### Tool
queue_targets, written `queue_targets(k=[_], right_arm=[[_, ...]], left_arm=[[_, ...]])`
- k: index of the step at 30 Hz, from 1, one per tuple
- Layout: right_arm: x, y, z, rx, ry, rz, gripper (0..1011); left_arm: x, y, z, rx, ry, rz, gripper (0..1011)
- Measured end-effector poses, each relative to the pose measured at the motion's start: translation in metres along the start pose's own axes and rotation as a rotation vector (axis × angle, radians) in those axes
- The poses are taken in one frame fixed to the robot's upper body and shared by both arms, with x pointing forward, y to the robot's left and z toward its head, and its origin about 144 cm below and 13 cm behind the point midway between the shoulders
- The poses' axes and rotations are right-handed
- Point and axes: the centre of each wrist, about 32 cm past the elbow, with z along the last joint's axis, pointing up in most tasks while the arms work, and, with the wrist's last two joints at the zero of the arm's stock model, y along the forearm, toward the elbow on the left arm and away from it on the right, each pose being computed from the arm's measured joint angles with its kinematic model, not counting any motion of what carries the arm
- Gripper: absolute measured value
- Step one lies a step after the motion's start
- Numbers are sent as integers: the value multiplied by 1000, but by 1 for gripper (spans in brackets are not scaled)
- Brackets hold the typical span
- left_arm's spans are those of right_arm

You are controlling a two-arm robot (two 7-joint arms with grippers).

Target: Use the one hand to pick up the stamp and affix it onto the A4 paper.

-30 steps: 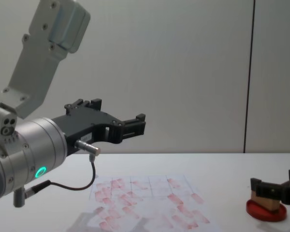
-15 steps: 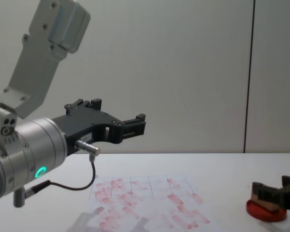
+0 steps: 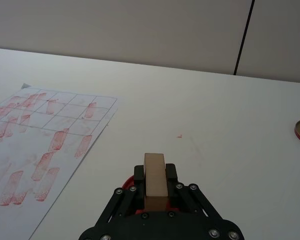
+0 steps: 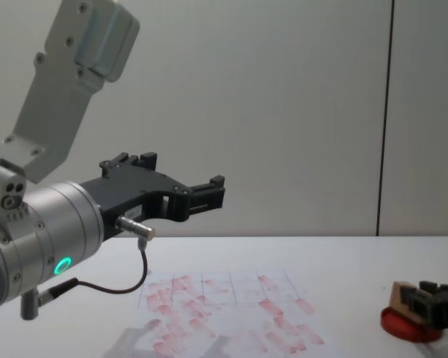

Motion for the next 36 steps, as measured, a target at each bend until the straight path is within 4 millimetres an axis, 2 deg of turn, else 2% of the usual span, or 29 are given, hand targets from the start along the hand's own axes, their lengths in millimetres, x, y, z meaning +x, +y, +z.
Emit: queue_targets(k=[5,17,26,36], right_arm=[[0,2,-1,-1,4,3,217],[-2,4,-1,27,4,16,217],[-10,3,11,107,-30,55,218],[-27,2,27,158,-57,147,218]], left_arm=[[0,0,0,0,0,0,993],[0,0,0,0,0,0,993],[0,0,0,0,0,0,993],[0,0,0,0,0,0,993]])
